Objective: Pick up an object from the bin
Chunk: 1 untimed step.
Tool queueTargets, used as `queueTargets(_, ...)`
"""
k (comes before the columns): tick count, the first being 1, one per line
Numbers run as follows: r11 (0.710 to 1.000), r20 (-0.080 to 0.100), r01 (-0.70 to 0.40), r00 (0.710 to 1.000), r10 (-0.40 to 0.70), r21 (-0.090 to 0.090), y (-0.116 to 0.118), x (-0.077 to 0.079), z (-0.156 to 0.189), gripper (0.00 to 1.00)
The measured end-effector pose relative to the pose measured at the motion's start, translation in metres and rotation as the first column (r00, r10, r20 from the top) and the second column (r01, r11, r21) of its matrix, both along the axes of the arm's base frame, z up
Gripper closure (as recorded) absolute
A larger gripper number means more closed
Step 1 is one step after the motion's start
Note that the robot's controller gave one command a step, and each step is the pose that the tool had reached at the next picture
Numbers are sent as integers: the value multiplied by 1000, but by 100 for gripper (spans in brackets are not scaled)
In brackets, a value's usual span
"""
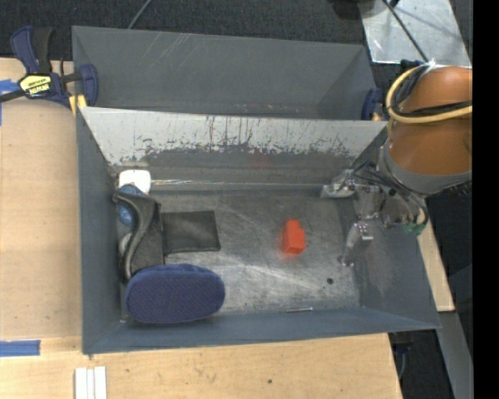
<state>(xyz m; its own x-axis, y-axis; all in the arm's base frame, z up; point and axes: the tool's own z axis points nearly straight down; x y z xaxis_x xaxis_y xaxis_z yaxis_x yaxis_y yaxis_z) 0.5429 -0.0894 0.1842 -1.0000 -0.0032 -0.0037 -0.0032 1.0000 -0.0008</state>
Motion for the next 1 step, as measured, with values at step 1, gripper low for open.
queueTargets(1,986,5,-165,986,165,-2,60,50,-113,0)
